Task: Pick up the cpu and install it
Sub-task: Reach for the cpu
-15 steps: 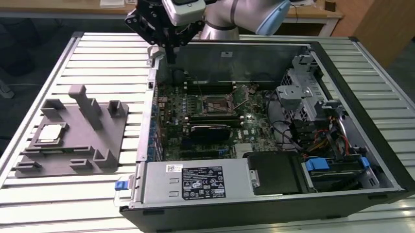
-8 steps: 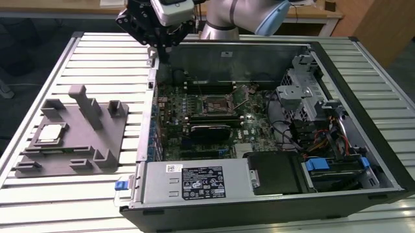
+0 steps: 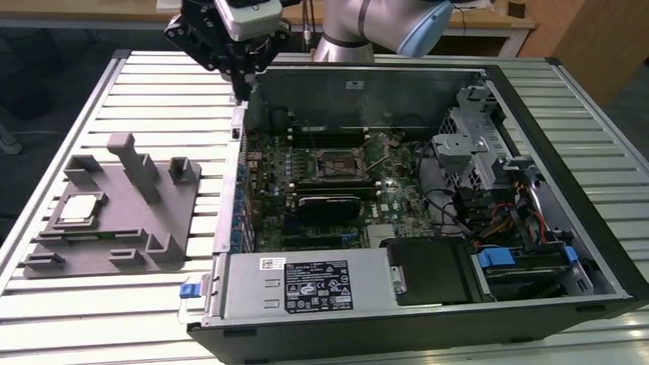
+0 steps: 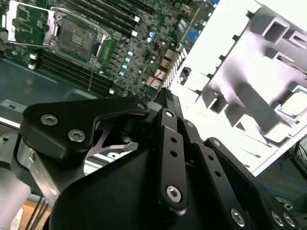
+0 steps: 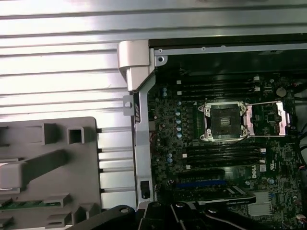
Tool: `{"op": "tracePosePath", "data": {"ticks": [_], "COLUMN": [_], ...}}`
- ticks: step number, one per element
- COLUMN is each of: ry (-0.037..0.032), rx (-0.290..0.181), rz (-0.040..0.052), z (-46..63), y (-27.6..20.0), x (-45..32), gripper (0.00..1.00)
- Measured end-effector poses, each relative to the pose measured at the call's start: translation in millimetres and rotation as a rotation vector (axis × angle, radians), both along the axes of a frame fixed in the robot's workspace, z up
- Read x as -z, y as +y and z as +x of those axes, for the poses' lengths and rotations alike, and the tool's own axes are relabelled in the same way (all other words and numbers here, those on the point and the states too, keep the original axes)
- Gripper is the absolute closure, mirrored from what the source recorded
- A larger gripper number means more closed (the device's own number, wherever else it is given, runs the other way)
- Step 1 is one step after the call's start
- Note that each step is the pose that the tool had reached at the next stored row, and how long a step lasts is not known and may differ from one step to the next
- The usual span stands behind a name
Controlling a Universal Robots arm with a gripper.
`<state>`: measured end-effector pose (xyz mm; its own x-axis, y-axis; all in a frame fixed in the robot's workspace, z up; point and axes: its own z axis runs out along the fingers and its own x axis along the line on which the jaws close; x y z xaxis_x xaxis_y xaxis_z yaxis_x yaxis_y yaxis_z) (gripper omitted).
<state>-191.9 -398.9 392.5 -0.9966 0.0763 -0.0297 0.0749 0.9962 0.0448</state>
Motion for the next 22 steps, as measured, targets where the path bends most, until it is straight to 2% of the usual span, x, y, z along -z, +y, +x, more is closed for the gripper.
{"op": "tracePosePath", "data": {"ticks": [22], "ry": [-0.0021], "rx": [0.0], "rz": [-0.0001], "z": [-42.1], "y": [0.0], "x": [2.2], "gripper": [0.89]}}
